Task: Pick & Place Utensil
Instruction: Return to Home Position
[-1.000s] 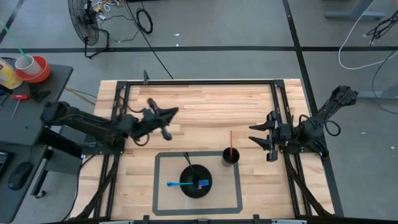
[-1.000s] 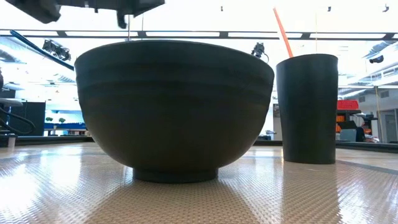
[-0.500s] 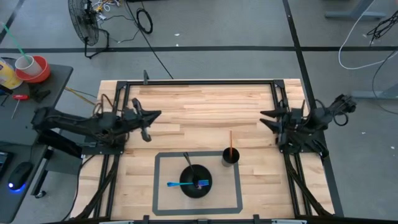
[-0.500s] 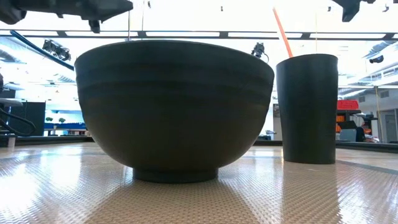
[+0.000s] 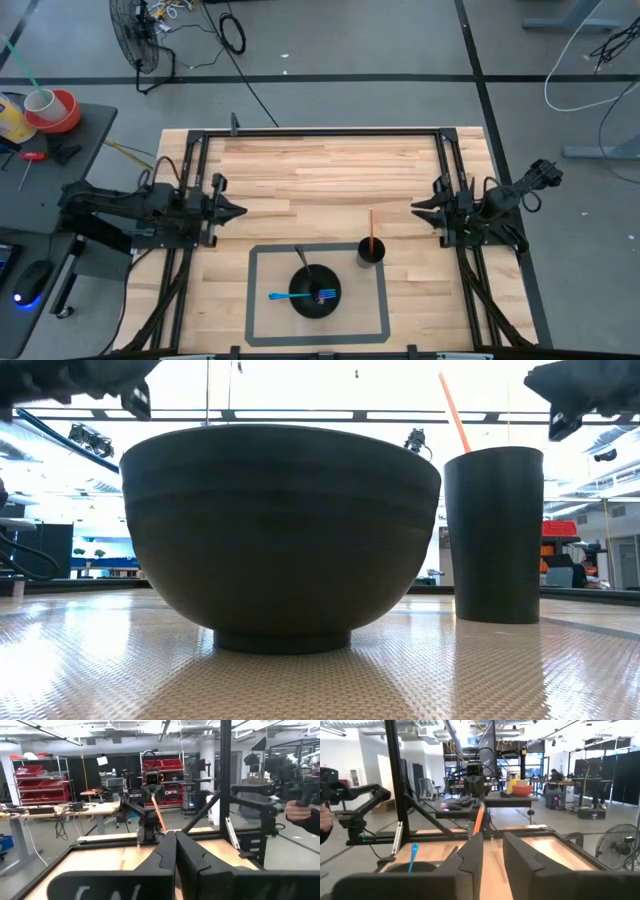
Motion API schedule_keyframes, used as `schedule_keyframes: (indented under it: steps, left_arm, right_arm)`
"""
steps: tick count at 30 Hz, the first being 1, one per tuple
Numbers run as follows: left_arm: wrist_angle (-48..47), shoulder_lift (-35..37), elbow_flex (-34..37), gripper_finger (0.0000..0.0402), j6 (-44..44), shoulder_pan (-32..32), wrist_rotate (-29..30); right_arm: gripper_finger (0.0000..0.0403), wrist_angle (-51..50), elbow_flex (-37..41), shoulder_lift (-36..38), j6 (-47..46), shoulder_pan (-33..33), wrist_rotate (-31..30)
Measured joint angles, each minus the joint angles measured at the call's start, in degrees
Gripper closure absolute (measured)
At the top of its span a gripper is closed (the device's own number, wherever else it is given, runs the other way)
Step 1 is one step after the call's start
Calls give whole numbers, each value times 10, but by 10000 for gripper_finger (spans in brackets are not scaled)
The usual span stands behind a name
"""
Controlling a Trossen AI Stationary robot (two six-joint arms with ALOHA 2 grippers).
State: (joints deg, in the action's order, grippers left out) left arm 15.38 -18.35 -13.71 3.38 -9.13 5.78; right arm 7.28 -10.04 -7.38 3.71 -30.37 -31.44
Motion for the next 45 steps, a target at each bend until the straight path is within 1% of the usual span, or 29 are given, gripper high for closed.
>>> schedule_keyframes:
  steps: [3, 6, 7, 9, 11, 14, 15, 19, 23, 26, 27, 29, 30, 33, 34, 36, 39, 42, 45]
  left_arm:
    - [48, 0, 45, 393, 3, 1, 11]
    - [86, 0, 71, 393, 2, 14, 53]
    - [87, 1, 76, 394, -1, 20, 57]
    - [83, 0, 85, 396, -16, 31, 42]
    - [82, 0, 92, 398, -38, 44, 4]
    - [77, 0, 95, 398, -58, 65, -61]
    - [70, 0, 95, 397, -60, 72, -73]
    - [42, 18, 95, 397, -67, 99, -78]
    - [30, 48, 95, 398, -72, 115, -78]
    - [2, 63, 95, 390, -62, 118, -78]
    - [-10, 65, 95, 387, -56, 119, -77]
    - [-34, 65, 95, 383, -42, 120, -66]
    - [-41, 64, 95, 382, -37, 120, -52]
    - [-36, 56, 95, 380, -23, 120, -21]
    - [-34, 56, 95, 381, -16, 120, -14]
    - [-27, 57, 95, 384, 0, 120, -9]
    - [-28, 56, 95, 390, 21, 120, -5]
    - [-37, 56, 95, 394, 5, 120, -16]
    - [-42, 56, 95, 395, -15, 120, -50]
  right_arm:
    - [341, 39, 34, 0, 9, 0, 4]
    - [355, 55, 51, 0, 26, 0, 37]
    - [360, 55, 53, 0, 27, 0, 49]
    - [369, 54, 56, 0, 22, 0, 77]
    - [379, 51, 57, 0, 13, 0, 93]
    - [393, 38, 57, 0, 4, -1, 101]
    - [397, 30, 57, 1, 4, -3, 105]
    - [399, -2, 57, 25, -2, -11, 103]
    - [399, -26, 57, 68, -13, -15, 94]
    - [399, -44, 59, 73, -18, -15, 85]
    - [399, -37, 63, 73, -20, -14, 74]
    - [399, 18, 89, 74, -29, -7, 66]
    - [399, 16, 93, 73, -35, 0, 78]
    - [399, 25, 92, 71, -50, 34, 155]
    - [399, 29, 91, 73, -50, 50, 169]
    - [399, 25, 91, 74, -53, 81, 189]
    - [399, 14, 91, 74, -68, 129, 244]
    - [399, 7, 91, 74, -74, 164, 295]
    - [399, 17, 91, 74, -55, 202, 311]
